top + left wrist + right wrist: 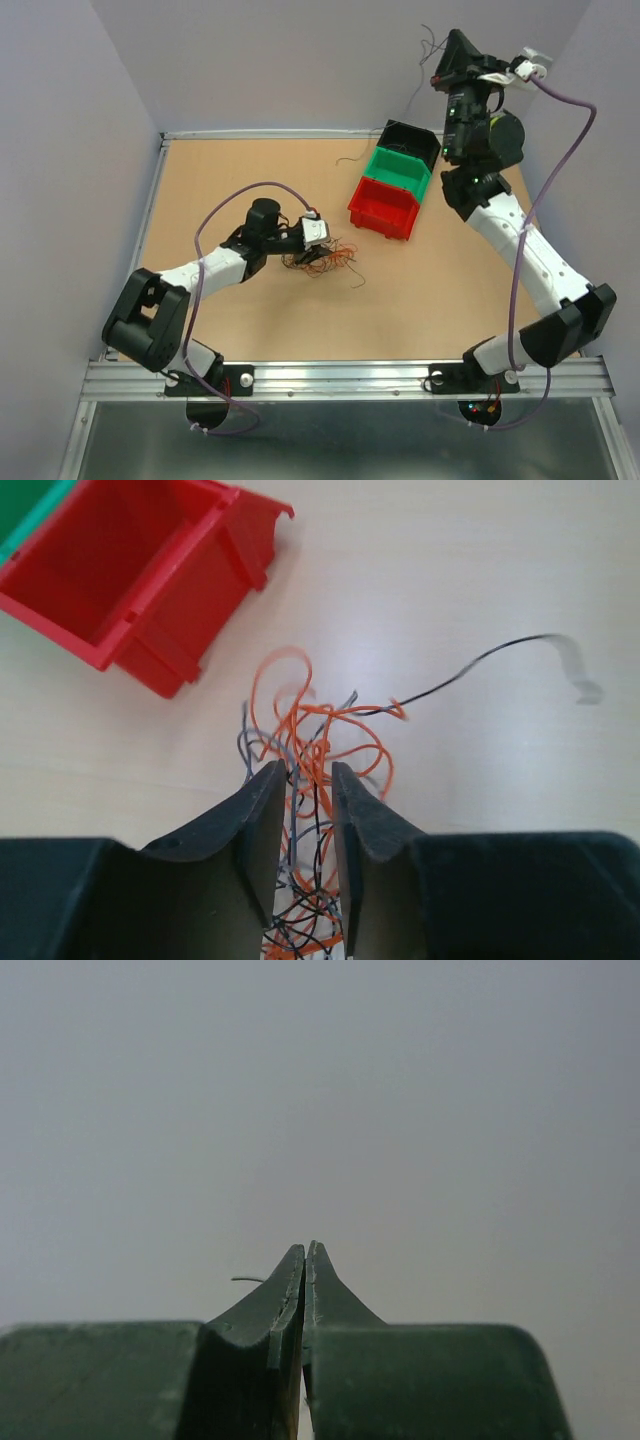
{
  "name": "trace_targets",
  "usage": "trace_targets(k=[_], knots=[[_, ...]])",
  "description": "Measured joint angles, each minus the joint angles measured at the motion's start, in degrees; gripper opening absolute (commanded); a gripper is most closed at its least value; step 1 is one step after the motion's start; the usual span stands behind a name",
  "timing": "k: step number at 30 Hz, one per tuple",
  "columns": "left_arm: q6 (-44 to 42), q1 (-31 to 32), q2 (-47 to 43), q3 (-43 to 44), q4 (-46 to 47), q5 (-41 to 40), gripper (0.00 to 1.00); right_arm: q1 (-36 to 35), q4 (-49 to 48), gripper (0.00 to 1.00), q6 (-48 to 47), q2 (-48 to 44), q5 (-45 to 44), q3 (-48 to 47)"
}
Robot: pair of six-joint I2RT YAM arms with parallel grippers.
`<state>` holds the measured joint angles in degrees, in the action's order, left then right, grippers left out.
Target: Untangle the cables
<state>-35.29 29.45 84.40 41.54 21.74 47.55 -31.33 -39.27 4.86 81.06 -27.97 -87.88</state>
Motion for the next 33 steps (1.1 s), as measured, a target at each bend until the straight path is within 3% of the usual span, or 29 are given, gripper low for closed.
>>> trace_targets(k=[3,11,23,30,33], knots=[[1.4,0.1,-5.3,-2.5,2.6,0.3,0.59,8.9,1.6,0.01,8.0,4.9,3.0,-2.7],[3.5,0.2,-10.5,-5.5,6.1,-0.8,0.62,20.0,6.7,0.01,22.2,23.0,10.6,-14.4],[3.8,0.0,-11.4,-5.6,6.3,-2.4,0.62,22.0,9.0,0.0,25.0,41.6,12.9,-20.9],[3.8,-0.1,-11.8,-5.6,6.0,-3.5,0.62,22.0,8.3,0.01,26.4,43.5,14.4,-20.3],[3.8,-0.1,-12.8,-5.6,5.9,-3.7,0.62,21.9,8.1,0.01,26.5,42.5,11.2,-18.2]])
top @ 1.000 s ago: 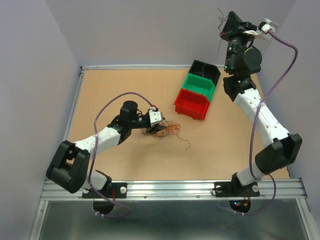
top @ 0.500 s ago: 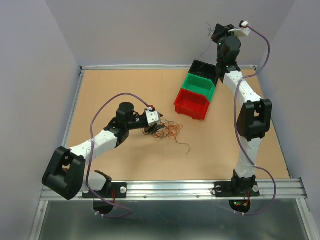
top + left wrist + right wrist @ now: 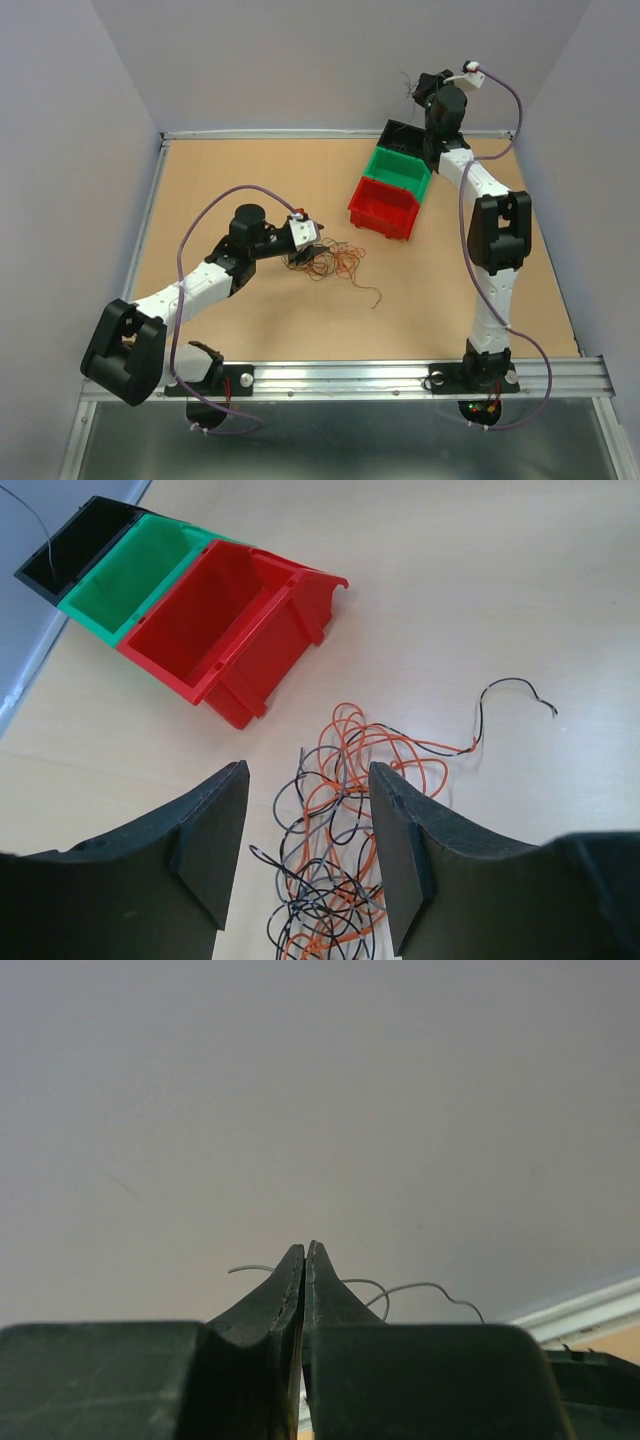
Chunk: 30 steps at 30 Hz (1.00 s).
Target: Untangle the cables
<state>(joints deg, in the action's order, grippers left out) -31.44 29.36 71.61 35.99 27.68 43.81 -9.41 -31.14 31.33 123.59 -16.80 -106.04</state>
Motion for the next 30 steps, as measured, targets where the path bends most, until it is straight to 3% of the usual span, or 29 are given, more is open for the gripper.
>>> trace_targets(k=[11,22,30], knots=[[-0.4,-0.2,-0.2,0.0,-0.5,-2.6,0.62,0.0,11.1,0.0,-2.0,1.2,-9.9,0.2],[-3.0,-0.2,-0.1,0.0,-2.7,-3.3,0.63,-0.5,19.5,0.01,-9.4,15.5,-11.4,-2.6],[-4.0,-0.2,-0.1,0.0,-3.8,-3.2,0.63,-2.0,21.7,0.0,-15.1,15.9,-14.6,-5.0]])
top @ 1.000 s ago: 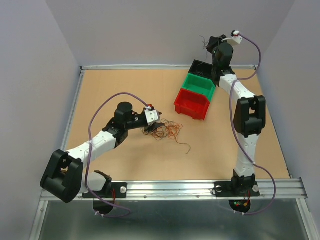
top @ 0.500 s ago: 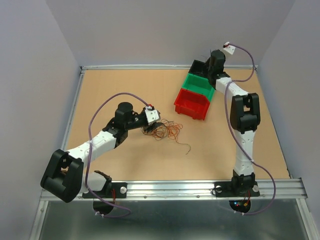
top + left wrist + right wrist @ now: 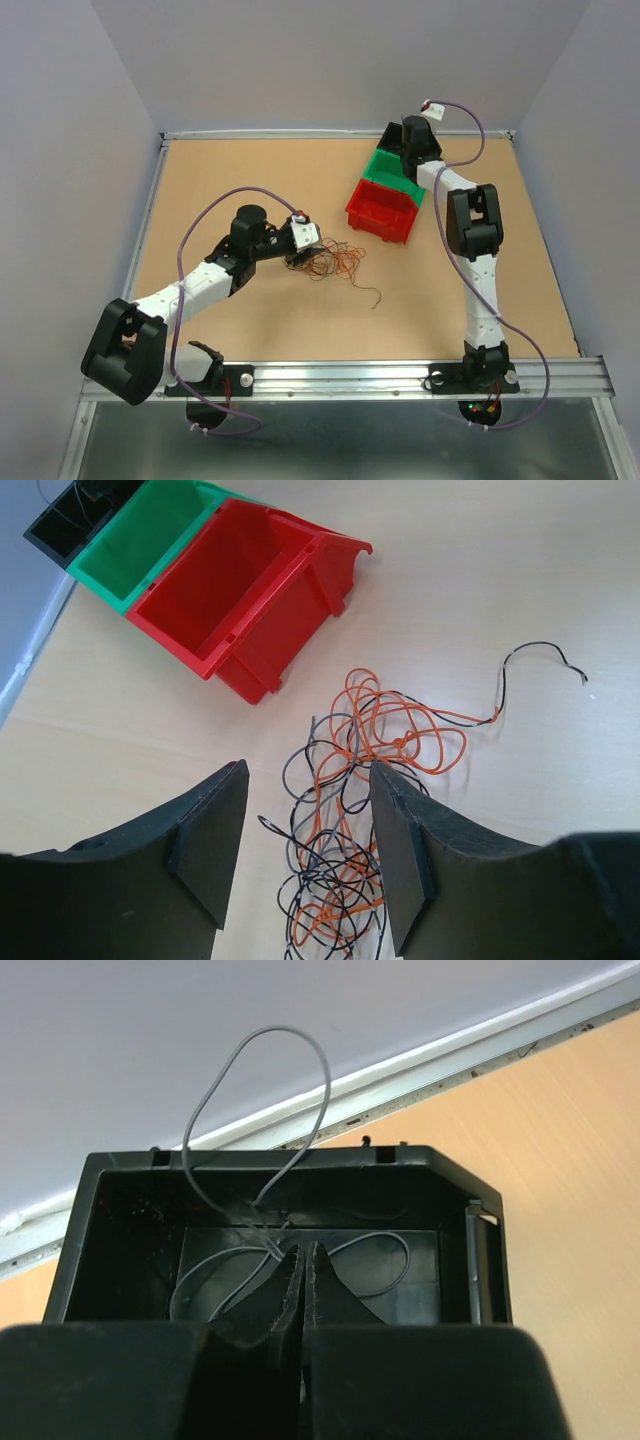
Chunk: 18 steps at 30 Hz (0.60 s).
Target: Untangle the cables
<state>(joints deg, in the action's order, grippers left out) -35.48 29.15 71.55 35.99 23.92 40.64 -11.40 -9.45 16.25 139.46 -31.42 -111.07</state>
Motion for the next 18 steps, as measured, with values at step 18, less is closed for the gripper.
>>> trace_targets(k=[18], knots=[[-0.3,0.0,0.0,0.0,-0.7,0.0,0.63,-0.7,1.1,0.01,-1.0,-20.2,2.0,0.5]])
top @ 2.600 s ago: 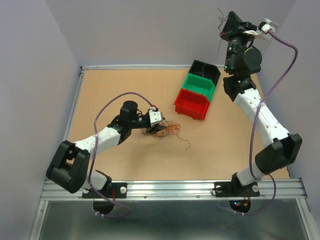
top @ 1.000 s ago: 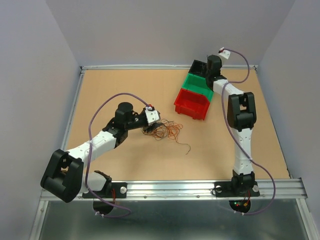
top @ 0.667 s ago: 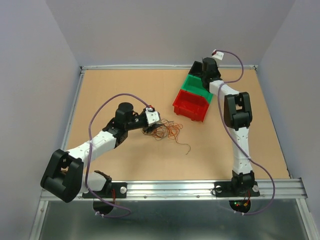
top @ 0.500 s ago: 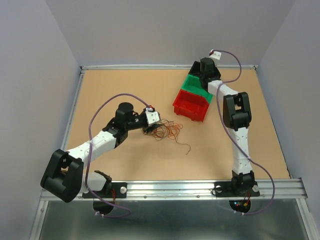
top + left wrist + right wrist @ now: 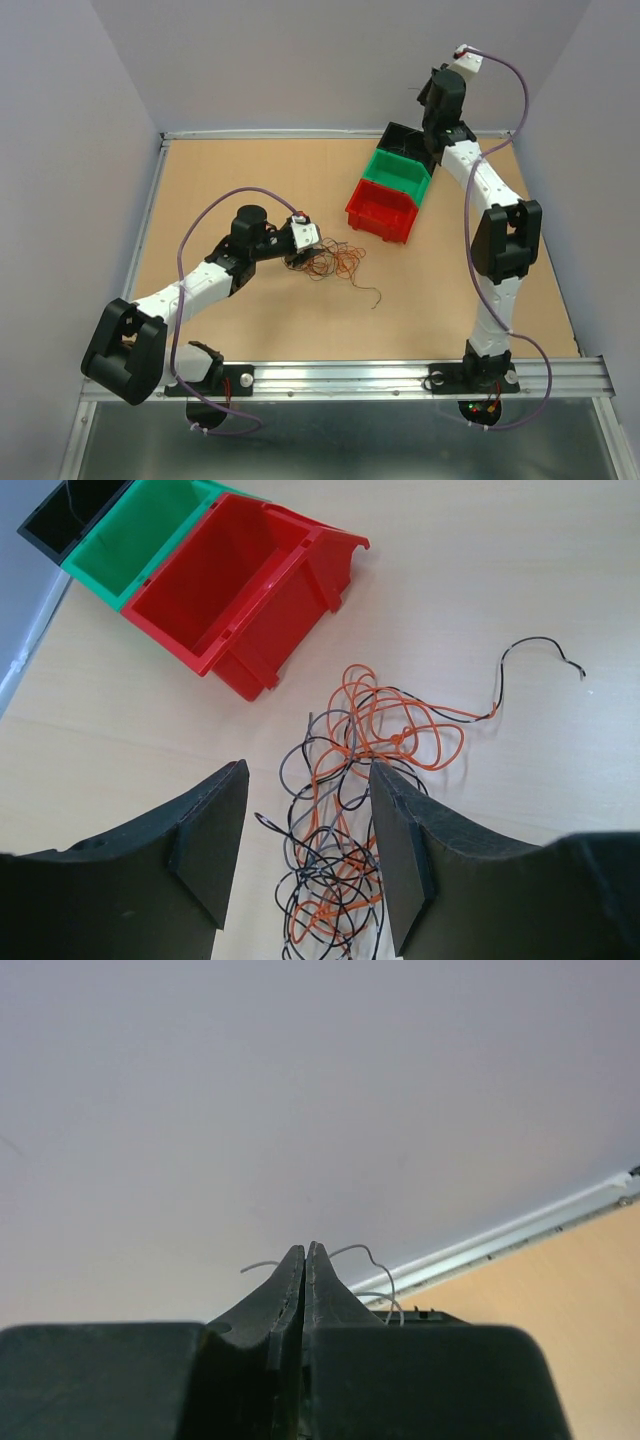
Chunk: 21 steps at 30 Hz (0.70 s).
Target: Untangle the cables
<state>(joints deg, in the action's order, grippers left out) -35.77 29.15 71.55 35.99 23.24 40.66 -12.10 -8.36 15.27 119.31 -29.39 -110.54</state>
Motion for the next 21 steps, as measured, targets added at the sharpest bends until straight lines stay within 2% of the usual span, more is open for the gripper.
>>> trace_targets(k=[4,13,21], knots=[[0.0,0.0,0.0,0.0,-0.2,0.0,0.63,0.0,-1.5,0.0,0.6,-2.9,1.4,1.7],[0.0,0.0,-0.1,0.0,-0.4,0.0,0.63,-0.7,1.0,0.01,4.1,-2.9,5.9,8.2],[0.0,0.0,-0.1,0.0,-0.4,0.2,0.63,-0.7,5.3,0.01,8.4,1.3,7.2,5.8]])
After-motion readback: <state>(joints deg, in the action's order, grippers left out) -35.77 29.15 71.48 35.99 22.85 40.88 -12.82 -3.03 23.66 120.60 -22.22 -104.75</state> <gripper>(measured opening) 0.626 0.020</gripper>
